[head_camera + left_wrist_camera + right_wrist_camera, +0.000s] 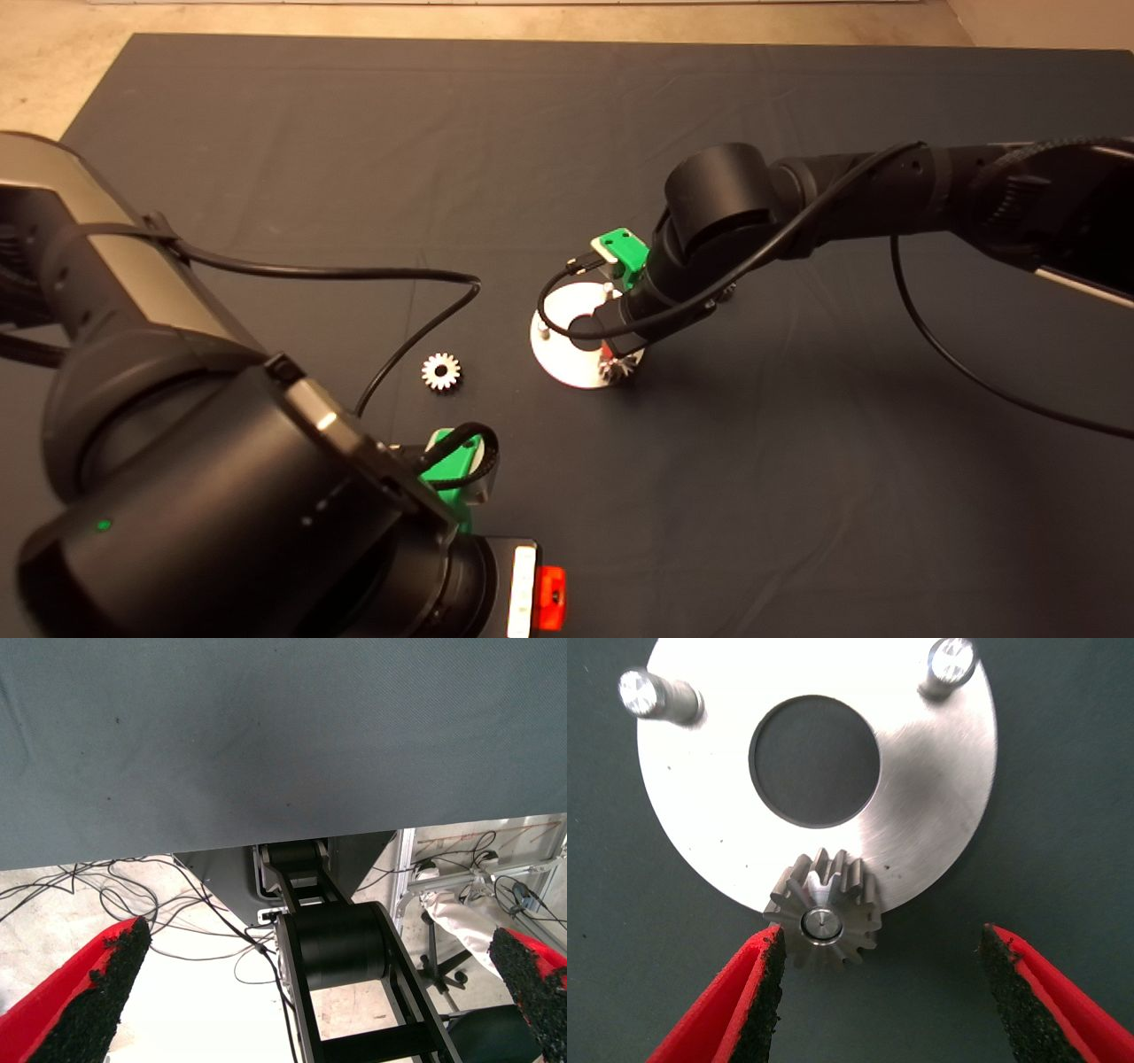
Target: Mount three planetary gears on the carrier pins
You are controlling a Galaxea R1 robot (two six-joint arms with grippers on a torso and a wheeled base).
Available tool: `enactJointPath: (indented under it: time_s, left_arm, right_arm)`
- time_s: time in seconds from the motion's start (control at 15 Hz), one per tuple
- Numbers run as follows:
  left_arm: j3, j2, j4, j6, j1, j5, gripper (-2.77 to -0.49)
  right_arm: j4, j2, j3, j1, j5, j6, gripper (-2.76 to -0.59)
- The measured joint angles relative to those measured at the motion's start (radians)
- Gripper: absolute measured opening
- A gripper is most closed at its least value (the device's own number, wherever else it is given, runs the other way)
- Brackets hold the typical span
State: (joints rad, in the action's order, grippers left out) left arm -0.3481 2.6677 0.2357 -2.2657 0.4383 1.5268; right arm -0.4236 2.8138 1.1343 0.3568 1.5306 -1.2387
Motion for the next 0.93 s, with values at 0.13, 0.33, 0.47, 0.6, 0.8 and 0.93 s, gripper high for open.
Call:
enactJointPath:
  time_s: [0.13, 0.33, 0.47, 0.6, 0.8, 0.93]
  left_arm:
    - [0.000, 0.000, 0.000, 0.000, 0.000, 0.000, -0.49]
    - [0.000, 0.000, 0.000, 0.000, 0.000, 0.000, -0.49]
    - [0.000, 0.000, 0.000, 0.000, 0.000, 0.000, -0.49]
    - [0.000, 0.000, 0.000, 0.000, 0.000, 0.000, -0.49]
    - [0.000, 0.000, 0.000, 0.000, 0.000, 0.000, -0.49]
    - [0.000, 0.000, 0.000, 0.000, 0.000, 0.000, -0.49]
  right_arm:
    - [0.000, -0.017, -0.005, 0.028, -0.001, 0.000, -1.75]
    - [-0.001, -0.076, -0.003, 0.052, -0.002, 0.000, -1.75]
    - [-0.002, -0.113, 0.028, 0.053, 0.000, 0.003, -1.75]
    - [-0.002, -0.139, 0.067, 0.054, 0.000, 0.016, -1.75]
    - [-0.002, -0.152, 0.122, 0.053, 0.000, 0.044, -1.75]
    - [-0.002, -0.157, 0.148, 0.053, -0.001, 0.053, -1.75]
